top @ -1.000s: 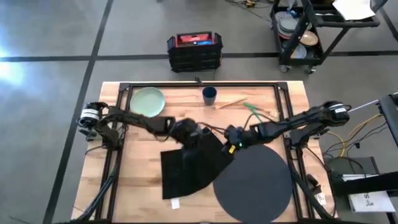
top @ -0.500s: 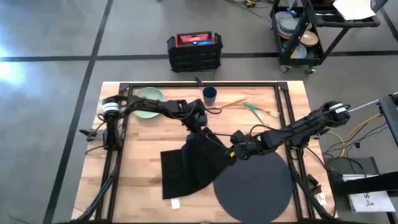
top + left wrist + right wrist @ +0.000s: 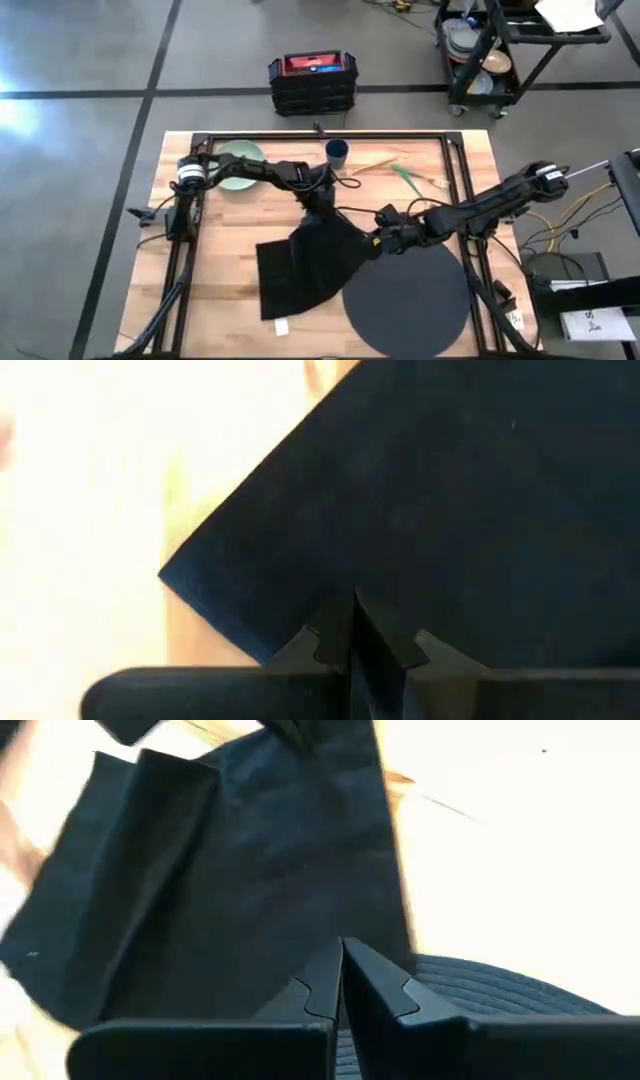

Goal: Set table place
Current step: Fold the black table napkin

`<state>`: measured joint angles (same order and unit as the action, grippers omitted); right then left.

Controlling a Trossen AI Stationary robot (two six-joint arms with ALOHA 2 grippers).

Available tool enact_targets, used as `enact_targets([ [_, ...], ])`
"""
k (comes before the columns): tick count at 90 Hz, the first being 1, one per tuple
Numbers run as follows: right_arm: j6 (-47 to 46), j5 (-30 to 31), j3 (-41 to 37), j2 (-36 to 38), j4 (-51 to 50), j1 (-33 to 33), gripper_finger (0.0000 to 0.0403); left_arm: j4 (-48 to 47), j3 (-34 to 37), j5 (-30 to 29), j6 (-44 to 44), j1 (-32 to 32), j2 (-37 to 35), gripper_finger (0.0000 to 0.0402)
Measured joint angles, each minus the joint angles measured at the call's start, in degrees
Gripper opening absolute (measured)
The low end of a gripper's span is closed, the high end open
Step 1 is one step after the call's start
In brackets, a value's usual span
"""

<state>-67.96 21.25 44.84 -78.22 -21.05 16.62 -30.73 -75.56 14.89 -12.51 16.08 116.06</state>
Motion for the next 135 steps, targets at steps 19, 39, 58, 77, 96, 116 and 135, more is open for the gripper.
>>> enact_targets([
  [19, 0.49, 0.0, 0.02, -0.19, -0.09, 0.0, 0.0, -8.94, 0.14, -8.29, 2.83, 1.77, -1.89, 0.0],
  [39, 1.78, 0.38, 0.04, -0.24, 0.52, -0.01, 0.0, -21.88, 0.91, -12.47, 10.02, 3.52, -5.35, 0.0],
  [58, 4.68, 1.15, 0.04, -0.25, 2.09, -1.41, 0.0, -26.28, 3.77, -2.98, 16.06, 1.97, -13.72, 0.0005],
  [77, 14.22, -7.5, 0.04, -2.67, 13.2, -8.8, 0.0, -17.91, 13.38, -0.33, 24.02, -4.76, -26.87, 0.0002],
  [96, 21.56, -18.01, 0.74, -8.57, 20.62, -18.83, 0.0, -6.2, 27.35, -0.45, 36.64, -12.7, -34.83, 0.0001],
  [116, 26.65, -26.23, 3.64, -16.64, 22.07, -24.27, 0.0, 9.43, 37.1, -5.23, 47.62, -18.45, -35.79, 0.0001],
  [135, 29.57, -30.34, 9.76, -23.46, 23.07, -25.66, 0.0, 11.88, 39.24, -2.99, 53.07, -21.47, -33.85, 0.0001],
])
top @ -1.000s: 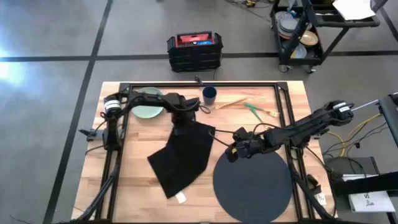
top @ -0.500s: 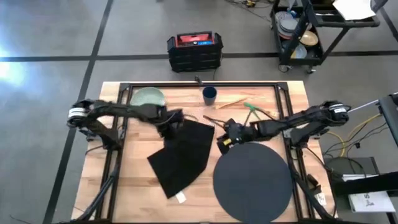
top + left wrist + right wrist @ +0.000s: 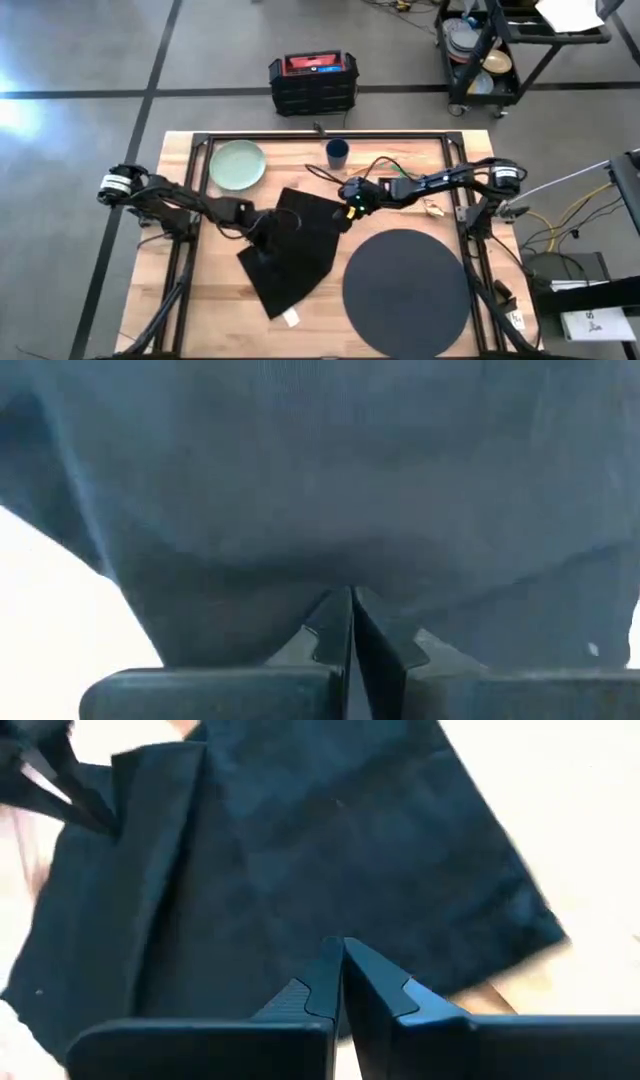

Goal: Set table place
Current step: Fold the black table napkin

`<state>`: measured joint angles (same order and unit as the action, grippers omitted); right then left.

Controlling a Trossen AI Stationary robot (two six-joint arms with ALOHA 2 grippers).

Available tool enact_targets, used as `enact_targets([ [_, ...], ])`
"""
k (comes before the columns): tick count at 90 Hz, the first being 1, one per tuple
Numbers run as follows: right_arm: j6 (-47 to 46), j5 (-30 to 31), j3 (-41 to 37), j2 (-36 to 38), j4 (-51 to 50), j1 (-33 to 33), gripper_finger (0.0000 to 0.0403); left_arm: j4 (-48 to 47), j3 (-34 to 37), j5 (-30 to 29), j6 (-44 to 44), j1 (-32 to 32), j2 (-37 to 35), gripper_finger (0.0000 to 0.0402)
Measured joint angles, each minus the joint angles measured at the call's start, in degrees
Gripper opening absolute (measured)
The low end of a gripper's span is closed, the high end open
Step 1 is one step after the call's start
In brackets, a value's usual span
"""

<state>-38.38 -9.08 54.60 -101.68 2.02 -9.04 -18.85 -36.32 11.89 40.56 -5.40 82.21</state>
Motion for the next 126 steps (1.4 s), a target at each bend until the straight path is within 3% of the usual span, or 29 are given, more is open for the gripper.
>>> enact_targets([
  [14, 2.3, -1.79, 5.59, -4.4, -1.28, -0.28, 0.0, 3.31, 0.08, 3.55, 1.12, -2.02, 0.95, 0.0001],
  [31, 5.87, -1.6, 12.28, -9.26, -10.22, -0.39, 0.0, 6.2, -1.79, 7.19, -0.56, -3.15, -0.59, 0.0001],
  [45, 6.84, -1.43, 14.03, -11.17, -13.08, -0.46, 0.0, 6.12, -3.04, 11.55, -1.03, -3.75, -2.59, 0.0001],
  [61, 7.76, -1.44, 13.82, -11.68, -13.77, -0.44, 0.0, 0.51, -2.31, 10.12, -0.62, -5.14, -2.5, 0.0001],
  [87, 8.43, -1.44, 13.35, -11.44, -13.75, -0.57, 0.0, 0.32, 2.05, 9.07, 1.79, -6.74, -1.7, 0.0001],
  [126, 8.0, -1.64, 12.75, -11.27, -14.8, -1.43, 0.0, 20.92, 7.46, 14.64, 11.56, -10.58, -1.7, 0.0001],
])
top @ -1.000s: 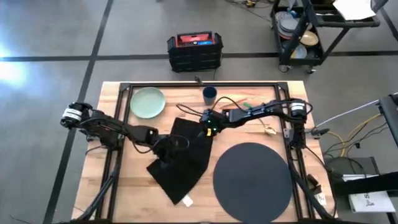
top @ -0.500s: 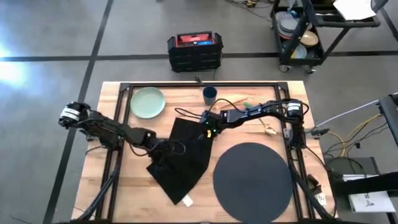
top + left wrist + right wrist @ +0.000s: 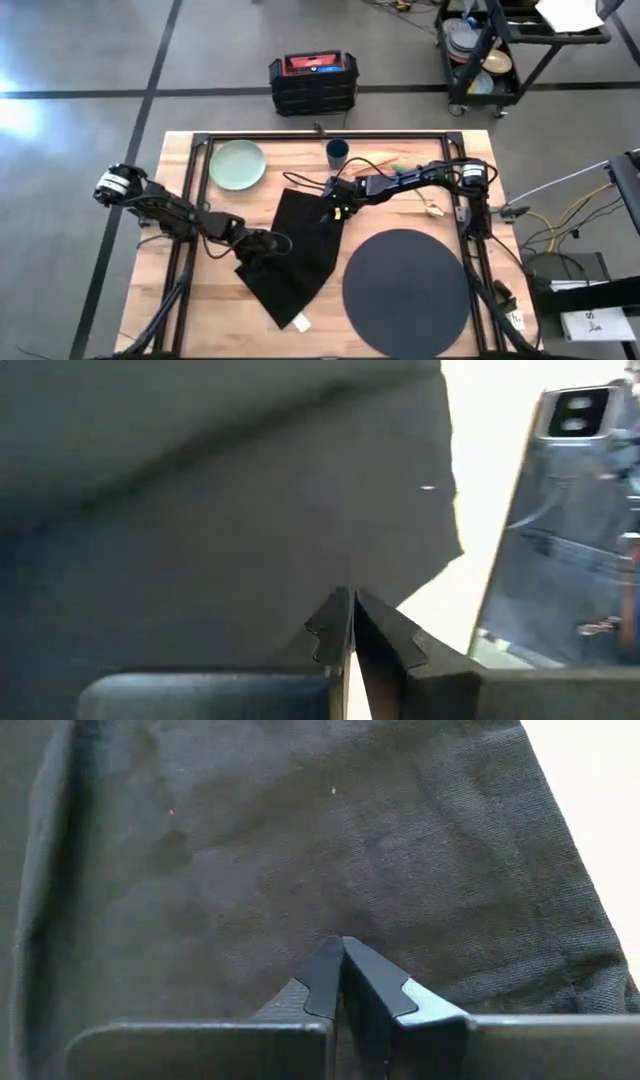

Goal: Set table place
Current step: Fold the black table napkin

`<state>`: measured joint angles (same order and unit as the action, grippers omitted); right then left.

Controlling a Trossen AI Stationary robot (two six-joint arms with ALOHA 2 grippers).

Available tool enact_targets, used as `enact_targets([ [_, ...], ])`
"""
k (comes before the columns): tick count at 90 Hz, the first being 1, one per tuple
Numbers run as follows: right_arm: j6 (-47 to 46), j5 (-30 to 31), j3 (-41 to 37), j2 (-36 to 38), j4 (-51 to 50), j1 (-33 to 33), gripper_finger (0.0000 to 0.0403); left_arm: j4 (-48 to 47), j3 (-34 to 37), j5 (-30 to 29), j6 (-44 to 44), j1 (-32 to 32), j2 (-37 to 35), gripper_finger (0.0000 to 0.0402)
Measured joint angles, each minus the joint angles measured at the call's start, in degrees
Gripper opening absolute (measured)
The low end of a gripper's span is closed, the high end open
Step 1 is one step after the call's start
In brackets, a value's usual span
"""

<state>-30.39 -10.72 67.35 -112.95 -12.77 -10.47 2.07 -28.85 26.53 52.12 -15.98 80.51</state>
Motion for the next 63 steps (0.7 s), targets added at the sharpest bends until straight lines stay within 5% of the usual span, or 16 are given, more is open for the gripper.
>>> enact_targets([
  [33, -2.69, 0.25, -0.02, 0.11, -0.62, -0.07, 0.0, 5.95, 2.02, 5.93, 3.6, -0.73, 5.99, 0.0],
  [63, -3.22, 0.87, -0.09, 0.16, -0.68, -0.05, 0.0, 18.91, -3.41, 18.49, 3.83, -0.27, 16.36, 0.0],
])
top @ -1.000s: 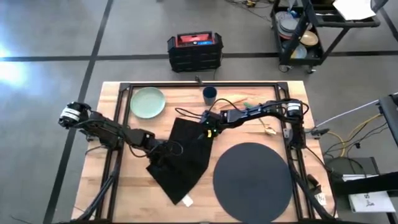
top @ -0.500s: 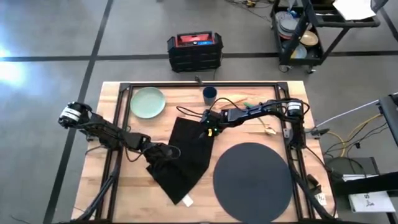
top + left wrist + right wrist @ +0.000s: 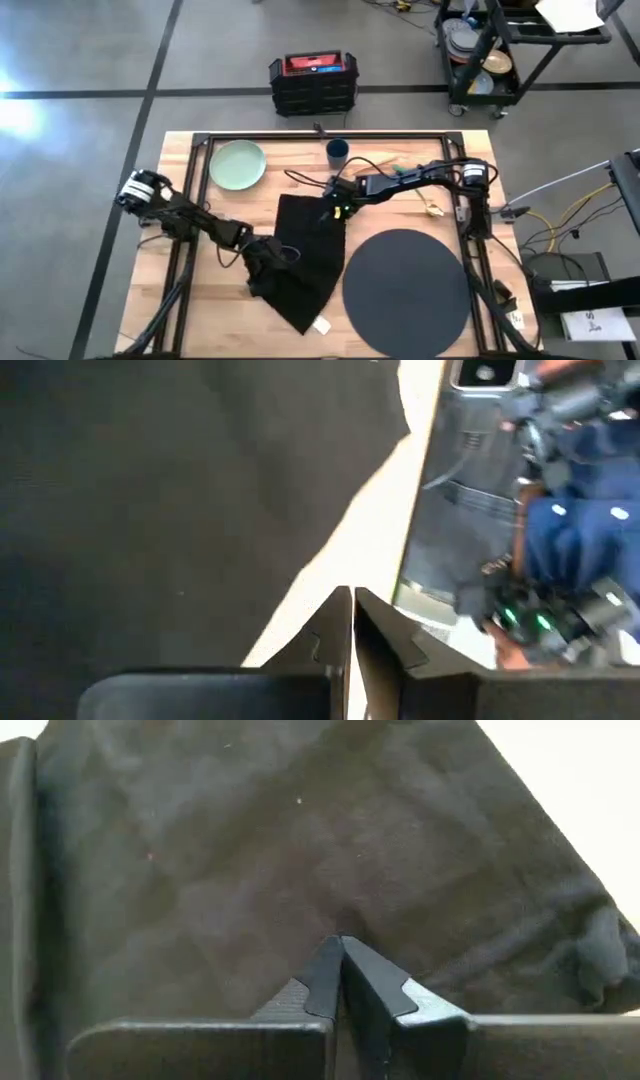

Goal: Set table place
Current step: Fold the black table napkin

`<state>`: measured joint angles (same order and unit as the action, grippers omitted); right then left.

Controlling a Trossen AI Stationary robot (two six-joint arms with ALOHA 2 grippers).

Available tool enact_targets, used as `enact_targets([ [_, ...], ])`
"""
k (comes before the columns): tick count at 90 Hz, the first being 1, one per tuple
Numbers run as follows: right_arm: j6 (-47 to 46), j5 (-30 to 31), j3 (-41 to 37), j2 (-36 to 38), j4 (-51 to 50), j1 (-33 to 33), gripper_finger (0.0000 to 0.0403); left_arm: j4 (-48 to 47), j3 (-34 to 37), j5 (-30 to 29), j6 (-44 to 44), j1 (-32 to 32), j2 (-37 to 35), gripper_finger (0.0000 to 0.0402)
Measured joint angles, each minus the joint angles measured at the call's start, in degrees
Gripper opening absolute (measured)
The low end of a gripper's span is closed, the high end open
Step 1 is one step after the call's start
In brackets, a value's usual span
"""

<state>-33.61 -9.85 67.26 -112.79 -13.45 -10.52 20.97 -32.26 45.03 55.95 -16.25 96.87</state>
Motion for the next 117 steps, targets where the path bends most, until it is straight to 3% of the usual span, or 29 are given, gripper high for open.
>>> enact_targets([
  [18, 0.13, 1.62, -0.2, 1.98, -1.3, -0.02, 0.0, 1.49, -3.37, 8.77, -2.47, 0.7, 4.71, 0.0],
  [41, 4.39, 2.55, -0.17, 5.39, -4.64, -1.18, 0.0, 1.16, -3.47, 8.76, -3.0, 0.53, 2.41, 0.0],
  [56, 8.27, -3.84, -0.12, 5.68, -3.77, -1.49, 0.0, -2.48, -2.52, -0.15, -6.0, 0.66, -2.46, 0.0],
  [72, 8.68, -5.92, -0.1, 4.97, -0.13, -1.79, 0.0, -12.73, -2.03, -21.66, -8.73, 0.08, -8.44, 0.0],
  [78, 8.75, -7.14, -0.04, 4.71, 0.48, -1.81, 0.0, -13.42, -2.02, -26.32, -9.35, -0.88, -10.52, 0.0],
  [98, 9.06, -8.29, -0.04, 3.18, 0.9, -2.35, 0.0, -23.87, -1.71, -32.72, -8.89, -2.82, -11.58, 0.0],
  [105, 9.01, -8.38, -0.02, 2.27, 0.94, -2.38, 0.0, -26.01, -1.41, -31.74, -8.52, -3.49, -10.69, 0.0],
  [117, 8.73, -9.27, 0.0, 0.96, 1.23, -2.49, 0.0, -20.91, -0.53, -26.14, -6.57, -4.56, -8.47, 0.0],
])
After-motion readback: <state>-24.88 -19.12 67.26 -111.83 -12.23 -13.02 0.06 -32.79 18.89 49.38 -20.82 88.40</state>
